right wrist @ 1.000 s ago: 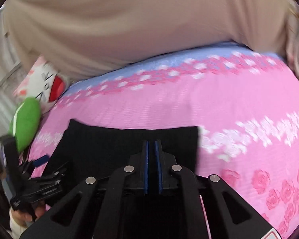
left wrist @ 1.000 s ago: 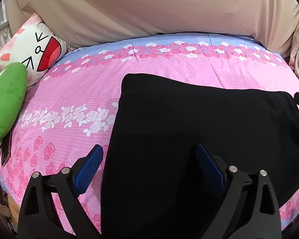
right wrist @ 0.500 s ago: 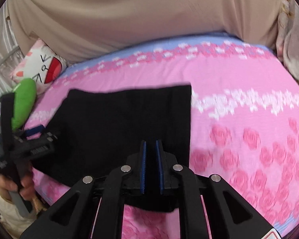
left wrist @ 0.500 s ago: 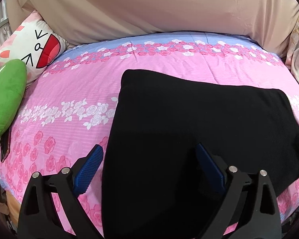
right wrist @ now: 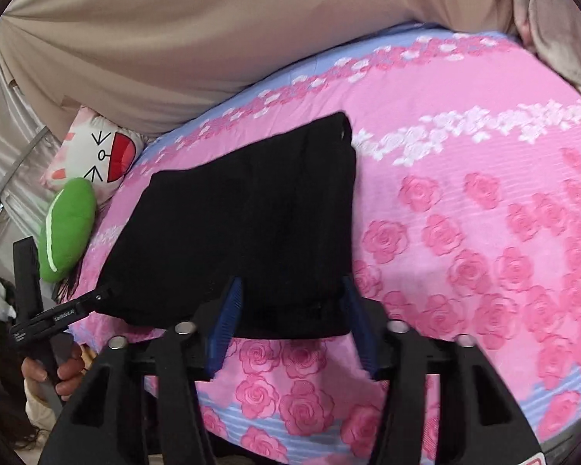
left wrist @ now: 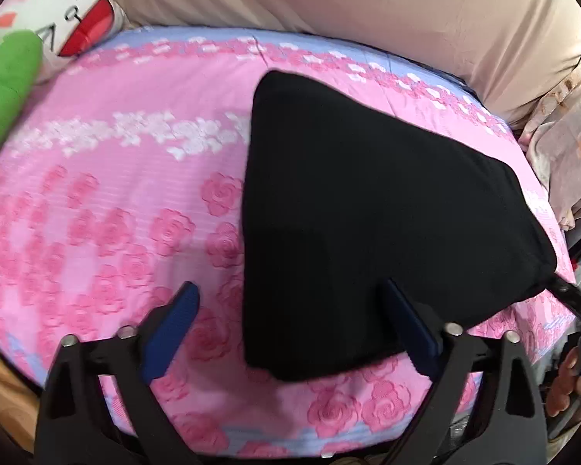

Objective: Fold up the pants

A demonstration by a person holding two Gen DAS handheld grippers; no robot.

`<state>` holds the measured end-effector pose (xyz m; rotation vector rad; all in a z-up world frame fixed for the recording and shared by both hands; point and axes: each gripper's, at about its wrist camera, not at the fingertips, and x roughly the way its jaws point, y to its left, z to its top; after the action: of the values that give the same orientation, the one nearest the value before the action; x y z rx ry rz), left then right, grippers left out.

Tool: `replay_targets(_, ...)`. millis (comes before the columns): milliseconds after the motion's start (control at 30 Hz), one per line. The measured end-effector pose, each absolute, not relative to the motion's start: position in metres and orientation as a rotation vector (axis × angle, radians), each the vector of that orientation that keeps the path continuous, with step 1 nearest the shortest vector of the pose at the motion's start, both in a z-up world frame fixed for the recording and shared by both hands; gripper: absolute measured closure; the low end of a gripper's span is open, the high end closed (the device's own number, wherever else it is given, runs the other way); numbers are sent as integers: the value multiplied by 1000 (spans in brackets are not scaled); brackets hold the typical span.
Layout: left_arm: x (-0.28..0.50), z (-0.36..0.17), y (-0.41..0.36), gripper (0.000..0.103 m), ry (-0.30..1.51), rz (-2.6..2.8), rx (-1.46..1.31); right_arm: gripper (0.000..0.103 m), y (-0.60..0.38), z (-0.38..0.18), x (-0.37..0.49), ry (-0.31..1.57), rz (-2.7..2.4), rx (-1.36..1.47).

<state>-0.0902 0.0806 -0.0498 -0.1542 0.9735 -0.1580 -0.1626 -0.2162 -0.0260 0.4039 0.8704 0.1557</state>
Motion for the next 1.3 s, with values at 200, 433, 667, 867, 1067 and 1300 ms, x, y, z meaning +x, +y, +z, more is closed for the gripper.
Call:
replay_targets(200,-97,-18,73,67,937,-236,-125,90,-207,28,-186,764,216,361)
replay_targets(433,-107,-36,64,47,943,-118,-30,79,-231,-43,-182,896,176,491)
replay_targets(667,-112,16,58,26,789,-93,-16,62,-224,25,-161,735,111,295)
replay_targets(867,-40,4,41,21,820,-2,32,67,-241,-9,-72,868,70,325)
replay_targets(1067,1,-31,52,30,892,101,53,99,-240,14,-72,764,121,373)
replay_targets(1300,-6,-29,56,21,867,146,70,93,-244,-4,-72,797,73,366)
